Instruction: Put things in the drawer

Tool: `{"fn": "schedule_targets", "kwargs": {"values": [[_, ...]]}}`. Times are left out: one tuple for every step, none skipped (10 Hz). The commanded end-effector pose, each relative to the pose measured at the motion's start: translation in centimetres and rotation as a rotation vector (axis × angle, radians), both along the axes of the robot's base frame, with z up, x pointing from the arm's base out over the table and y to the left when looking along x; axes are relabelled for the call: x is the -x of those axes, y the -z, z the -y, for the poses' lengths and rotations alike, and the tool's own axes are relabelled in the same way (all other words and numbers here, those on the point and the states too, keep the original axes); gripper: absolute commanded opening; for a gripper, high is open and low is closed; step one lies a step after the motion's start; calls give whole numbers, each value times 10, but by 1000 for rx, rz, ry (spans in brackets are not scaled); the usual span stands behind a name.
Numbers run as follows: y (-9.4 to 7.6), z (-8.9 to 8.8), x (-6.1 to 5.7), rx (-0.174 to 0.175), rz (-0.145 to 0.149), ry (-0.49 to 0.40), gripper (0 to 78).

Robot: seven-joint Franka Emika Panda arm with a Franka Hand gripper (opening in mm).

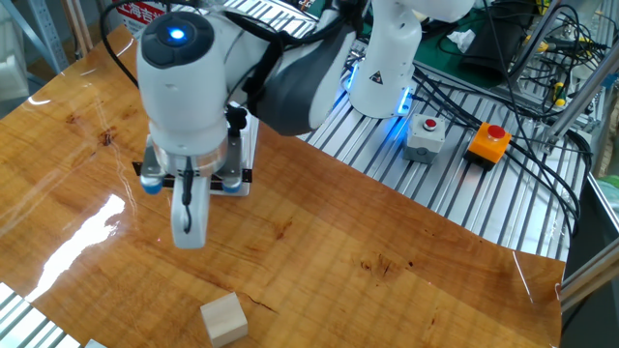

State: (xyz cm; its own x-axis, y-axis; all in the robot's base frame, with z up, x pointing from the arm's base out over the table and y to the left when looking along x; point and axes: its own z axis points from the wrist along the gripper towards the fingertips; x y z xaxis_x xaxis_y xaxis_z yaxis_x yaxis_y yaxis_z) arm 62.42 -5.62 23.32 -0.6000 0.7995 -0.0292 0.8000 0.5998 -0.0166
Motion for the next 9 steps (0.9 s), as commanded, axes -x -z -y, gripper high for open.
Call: {"fn": "schedule_targets", "kwargs": {"values": [[-9, -13, -5, 0, 8, -92, 774], [-10, -15, -6, -1, 7, -107, 774], [-11, -23, -10, 0, 6, -137, 774], [-11, -23, -10, 0, 6, -137, 774], [-11, -32, -16, 4, 3, -196, 774], [-10, -33, -18, 8, 1, -226, 774], [-9, -33, -19, 7, 1, -256, 774], [-8, -33, -21, 8, 0, -279, 774], [-6, -33, -22, 7, 0, -294, 774]]}}
